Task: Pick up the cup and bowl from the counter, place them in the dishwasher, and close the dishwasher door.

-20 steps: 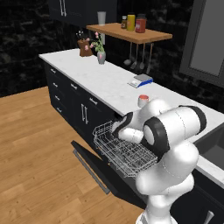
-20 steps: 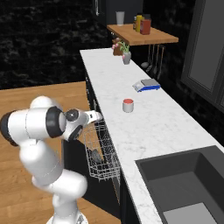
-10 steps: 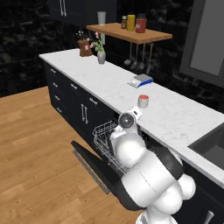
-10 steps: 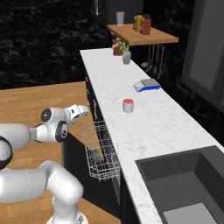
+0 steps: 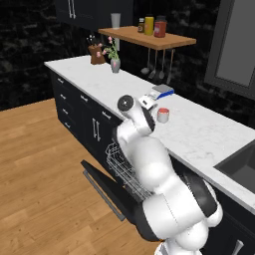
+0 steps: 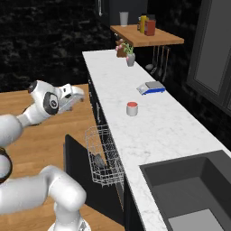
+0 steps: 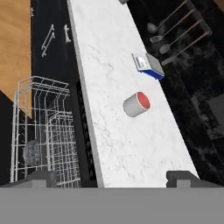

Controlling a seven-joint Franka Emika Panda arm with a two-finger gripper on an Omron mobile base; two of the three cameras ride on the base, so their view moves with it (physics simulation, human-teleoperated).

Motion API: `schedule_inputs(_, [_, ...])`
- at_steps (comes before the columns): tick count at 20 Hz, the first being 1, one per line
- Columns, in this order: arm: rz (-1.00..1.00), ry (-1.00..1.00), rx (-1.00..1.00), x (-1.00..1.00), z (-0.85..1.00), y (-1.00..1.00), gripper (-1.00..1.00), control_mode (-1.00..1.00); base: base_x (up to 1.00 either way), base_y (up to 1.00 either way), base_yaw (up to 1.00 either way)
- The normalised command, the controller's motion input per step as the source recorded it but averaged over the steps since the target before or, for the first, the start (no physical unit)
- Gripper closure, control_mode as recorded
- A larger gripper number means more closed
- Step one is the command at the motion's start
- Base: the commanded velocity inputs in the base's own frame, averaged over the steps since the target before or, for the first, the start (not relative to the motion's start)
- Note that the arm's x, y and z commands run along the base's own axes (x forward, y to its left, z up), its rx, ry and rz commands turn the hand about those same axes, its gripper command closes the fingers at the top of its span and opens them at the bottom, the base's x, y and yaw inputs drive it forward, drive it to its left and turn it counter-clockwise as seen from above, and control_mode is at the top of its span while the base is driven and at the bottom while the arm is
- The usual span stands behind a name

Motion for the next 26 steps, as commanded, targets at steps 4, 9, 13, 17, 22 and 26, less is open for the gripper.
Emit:
schedule_inputs(4, [-0.01,0.41,0.0,0.41,-0.14,-0.89,-1.0,-1.0,0.0,0.0,0.0])
schedule_inputs(9, [0.0,0.21,0.02,0.36,-0.28,-1.0,-1.0,-1.0,0.0,0.0,0.0])
schedule_inputs(13, [0.01,0.14,0.0,0.53,-0.28,-0.75,-1.0,-1.0,0.0,0.0,0.0])
schedule_inputs(17, [0.0,0.07,-0.02,0.57,-0.13,-0.39,-1.0,-1.0,0.0,0.0,0.0])
schedule_inputs(22, [0.0,0.15,-0.01,0.61,-0.38,-0.31,-1.0,-1.0,0.0,0.0,0.0])
schedule_inputs(26, [0.0,0.01,0.0,0.54,-0.3,-0.28,-1.0,-1.0,0.0,0.0,0.0])
